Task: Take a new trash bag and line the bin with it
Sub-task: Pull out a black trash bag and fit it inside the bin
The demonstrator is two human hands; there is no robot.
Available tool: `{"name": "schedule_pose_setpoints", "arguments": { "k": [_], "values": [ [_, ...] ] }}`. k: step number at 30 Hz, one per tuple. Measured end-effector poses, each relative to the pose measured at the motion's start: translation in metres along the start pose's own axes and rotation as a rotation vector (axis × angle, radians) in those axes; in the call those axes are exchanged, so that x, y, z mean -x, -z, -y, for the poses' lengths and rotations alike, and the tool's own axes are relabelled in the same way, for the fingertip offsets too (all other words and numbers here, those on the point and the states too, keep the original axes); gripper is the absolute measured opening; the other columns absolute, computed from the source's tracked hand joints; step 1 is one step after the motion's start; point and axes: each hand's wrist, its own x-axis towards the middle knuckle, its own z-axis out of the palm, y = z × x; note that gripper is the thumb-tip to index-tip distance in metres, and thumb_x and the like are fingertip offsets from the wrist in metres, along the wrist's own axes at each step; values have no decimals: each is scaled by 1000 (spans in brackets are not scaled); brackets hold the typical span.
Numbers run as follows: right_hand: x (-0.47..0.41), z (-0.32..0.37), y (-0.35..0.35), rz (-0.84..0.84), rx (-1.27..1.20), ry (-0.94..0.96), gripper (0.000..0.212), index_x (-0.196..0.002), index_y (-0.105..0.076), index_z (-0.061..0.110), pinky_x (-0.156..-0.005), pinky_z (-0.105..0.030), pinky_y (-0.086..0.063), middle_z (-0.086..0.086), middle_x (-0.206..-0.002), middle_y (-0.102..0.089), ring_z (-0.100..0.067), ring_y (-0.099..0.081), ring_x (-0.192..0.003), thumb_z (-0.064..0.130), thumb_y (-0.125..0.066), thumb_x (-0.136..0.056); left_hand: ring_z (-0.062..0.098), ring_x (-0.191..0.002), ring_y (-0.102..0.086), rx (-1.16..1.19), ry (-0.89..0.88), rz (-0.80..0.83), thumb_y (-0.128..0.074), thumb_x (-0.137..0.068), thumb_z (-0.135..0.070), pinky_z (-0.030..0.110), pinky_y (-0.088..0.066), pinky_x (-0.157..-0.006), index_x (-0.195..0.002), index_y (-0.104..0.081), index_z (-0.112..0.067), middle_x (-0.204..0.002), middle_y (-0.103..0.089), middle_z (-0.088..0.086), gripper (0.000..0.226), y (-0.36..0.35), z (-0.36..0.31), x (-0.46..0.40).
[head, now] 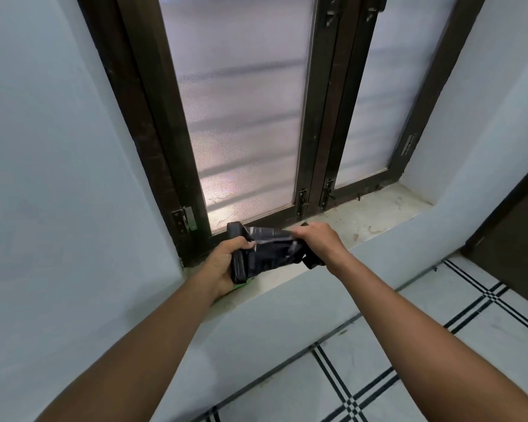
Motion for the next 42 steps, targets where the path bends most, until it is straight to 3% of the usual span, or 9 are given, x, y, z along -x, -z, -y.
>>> {"name": "schedule_pose_setpoints", "arguments": {
  "k": [3,6,14,17,20,24,29,35,42],
  "values": [
    [2,-1,-4,-21,47,54,60,-84,-63,15,-58,-30,-48,-2,-88,-73,-21,-69,-81,66,-83,-59,36,-92,-76,-15,-7,-21,-68,-84,-9,41,-64,-75,-121,-66,-4,-101,-79,20,38,-5,1,-2],
    [11,5,-3,83,78,56,67,-86,-71,15,-53,-27,-50,2,-74,-79,-11,-72,-67,74,-84,-55,40,-102,-74,-32,-16,-52,-72,-82,-12,44,-63,-80,-124,-65,-5,-112,-76,23,43,-8,2,-5],
    [3,-3,-16,136,-139,79,32,-85,-62,1,-55,-41,-47,-28,-90,-72,-32,-68,-66,22,-83,-73,39,-95,-76,-119,-49,-27,-76,-86,-8,46,-64,-71,-120,-65,-3,-110,-76,25,35,-13,1,-5],
    [4,-3,-20,149,-240,139,24,-97,-60,22,-52,-36,-44,-15,-101,-70,-31,-69,-70,8,-73,-82,38,-92,-77,-128,-52,-37,-78,-86,-10,44,-63,-68,-120,-66,-3,-108,-77,25,38,-14,0,-4],
    [4,-4,-24,174,-321,175,25,-90,-75,19,-60,-35,-50,-6,-89,-72,-28,-68,-75,-3,-63,-89,37,-88,-78,-116,-49,-28,-78,-86,-9,43,-63,-65,-120,-65,-1,-107,-77,25,37,-15,-2,-2],
    [6,-4,-24,163,-331,169,4,-83,-78,12,-69,-42,-55,-11,-81,-73,-33,-70,-81,9,-76,-83,40,-90,-76,-126,-55,-28,-80,-84,-8,44,-63,-65,-121,-64,2,-110,-74,29,41,-16,-4,-1],
    [7,-4,-28,77,-257,139,37,-98,-72,19,-69,-58,-63,-11,-99,-74,-32,-76,-84,27,-90,-66,42,-92,-77,-136,-50,-16,-80,-84,-8,45,-63,-66,-121,-64,1,-109,-75,29,41,-16,-4,1],
    [7,-2,-30,-30,-186,160,21,-81,-81,21,-61,-45,-64,-4,-82,-79,-26,-78,-79,21,-95,-64,37,-81,-78,-121,-44,-27,-75,-87,-5,43,-63,-61,-114,-64,1,-106,-75,28,30,-16,-4,1],
    [5,7,-34,-118,-109,145,15,-79,-81,14,-50,-28,-59,-8,-77,-78,-19,-75,-63,9,-88,-67,41,-93,-74,5,-11,-5,-74,-84,-8,47,-62,-77,-116,-65,2,-102,-76,22,34,-16,4,-4]
  ]
}}
